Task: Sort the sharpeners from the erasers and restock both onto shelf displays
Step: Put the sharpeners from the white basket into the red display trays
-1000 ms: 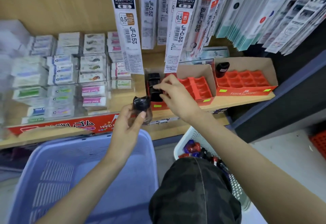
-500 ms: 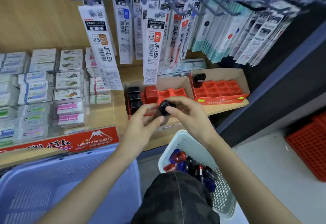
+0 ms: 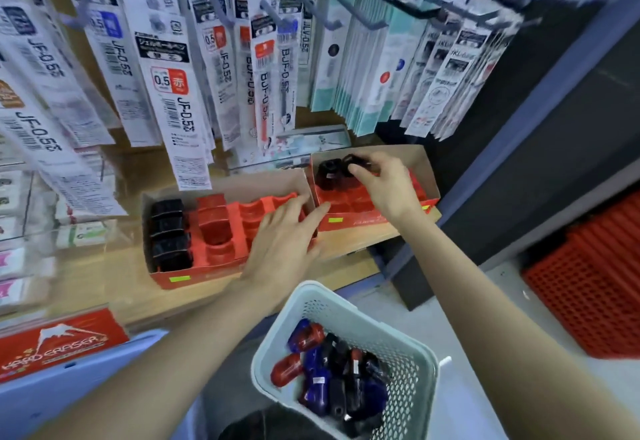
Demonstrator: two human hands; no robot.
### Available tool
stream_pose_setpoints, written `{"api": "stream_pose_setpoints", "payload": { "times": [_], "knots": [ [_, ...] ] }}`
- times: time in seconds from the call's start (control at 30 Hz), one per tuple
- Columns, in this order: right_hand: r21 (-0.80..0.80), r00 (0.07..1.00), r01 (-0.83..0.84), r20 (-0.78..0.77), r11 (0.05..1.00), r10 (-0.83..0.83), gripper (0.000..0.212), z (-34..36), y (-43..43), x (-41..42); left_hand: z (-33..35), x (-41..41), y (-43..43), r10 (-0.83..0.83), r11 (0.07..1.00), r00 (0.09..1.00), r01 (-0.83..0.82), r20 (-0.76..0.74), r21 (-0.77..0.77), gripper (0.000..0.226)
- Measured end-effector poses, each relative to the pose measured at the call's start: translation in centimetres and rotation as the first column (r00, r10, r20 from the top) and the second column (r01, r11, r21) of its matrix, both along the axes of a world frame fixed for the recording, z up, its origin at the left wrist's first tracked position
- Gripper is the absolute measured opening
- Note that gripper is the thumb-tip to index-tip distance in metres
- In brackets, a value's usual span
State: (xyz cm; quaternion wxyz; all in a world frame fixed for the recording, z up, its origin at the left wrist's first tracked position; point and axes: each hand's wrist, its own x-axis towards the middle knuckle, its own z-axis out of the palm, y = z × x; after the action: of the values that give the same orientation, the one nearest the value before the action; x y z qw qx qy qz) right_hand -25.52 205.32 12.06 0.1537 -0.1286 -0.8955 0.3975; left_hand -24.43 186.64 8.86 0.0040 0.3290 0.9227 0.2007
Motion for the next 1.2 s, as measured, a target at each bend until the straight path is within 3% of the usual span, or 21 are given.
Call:
{"api": "stream_pose_setpoints", "payload": {
  "times": [0.17, 0.4, 0.57, 0.63, 0.7, 0.77, 0.83, 0.9, 0.97, 1.07, 1.2],
  "knots": [
    [0.152, 0.995, -0.099, 0.003, 0.983, 0.100, 0.032, -0.3, -0.6, 0.3, -0.8, -0.4, 0.2, 0.016, 0.989, 0.998, -0.026, -0.064, -0.148, 0.059],
    [0.306, 0.992, -0.123, 0.057, 0.944, 0.110, 0.032, -2.2, -0.9, 0.4, -1.1, -0.3, 0.3, -0.001, 0.986, 0.994, -0.018, -0.113, -0.168, 0.055],
    [0.243, 0.981, -0.185, 0.095, 0.952, 0.167, 0.047, -1.6, -0.5, 3.1, -0.5, 0.6, -0.2, -0.040, 0.987, 0.993, 0.022, -0.108, -0.161, 0.059],
    [0.145, 0.996, -0.073, -0.036, 0.987, 0.079, 0.044, -1.6, -0.2, 6.5, -0.4, 2.2, -0.9, -0.156, 0.988, 0.961, 0.151, -0.229, -0.039, 0.049],
    [0.002, 0.992, 0.069, -0.109, 0.998, -0.068, 0.027, -3.5, -0.2, 11.0, -1.7, 4.6, -1.8, -0.308, 0.938, 0.902, 0.341, -0.302, 0.065, 0.034],
    [-0.142, 0.991, 0.130, 0.034, 0.981, -0.126, 0.018, -7.1, -0.7, 15.1, -4.5, 6.5, -2.4, -0.442, 0.890, 0.878, 0.455, -0.184, 0.029, 0.031],
    [-0.204, 0.944, 0.142, 0.323, 0.969, -0.070, 0.016, -11.5, -1.3, 17.7, -8.1, 7.4, -2.6, -0.449, 0.892, 0.889, 0.452, 0.093, -0.007, 0.028],
    [-0.187, 0.810, 0.173, 0.586, 0.967, -0.031, 0.021, -16.4, -1.9, 19.4, -11.7, 7.3, -2.9, -0.371, 0.915, 0.885, 0.401, 0.280, -0.053, 0.023],
    [-0.096, 0.683, 0.280, 0.719, 0.955, -0.128, 0.027, -21.2, -2.6, 20.7, -14.8, 7.0, -3.6, -0.341, 0.907, 0.902, 0.389, 0.263, -0.159, 0.021],
    [-0.001, 0.544, 0.516, 0.773, 0.857, -0.327, 0.040, -26.0, -3.9, 22.0, -18.4, 6.8, -5.3, -0.332, 0.888, 0.923, 0.375, 0.193, -0.266, 0.023],
    [-0.011, 0.600, 0.572, 0.687, 0.820, -0.410, 0.048, -29.5, -5.0, 21.8, -20.4, 7.6, -6.3, -0.284, 0.901, 0.941, 0.327, 0.183, -0.284, 0.038]
  ]
}}
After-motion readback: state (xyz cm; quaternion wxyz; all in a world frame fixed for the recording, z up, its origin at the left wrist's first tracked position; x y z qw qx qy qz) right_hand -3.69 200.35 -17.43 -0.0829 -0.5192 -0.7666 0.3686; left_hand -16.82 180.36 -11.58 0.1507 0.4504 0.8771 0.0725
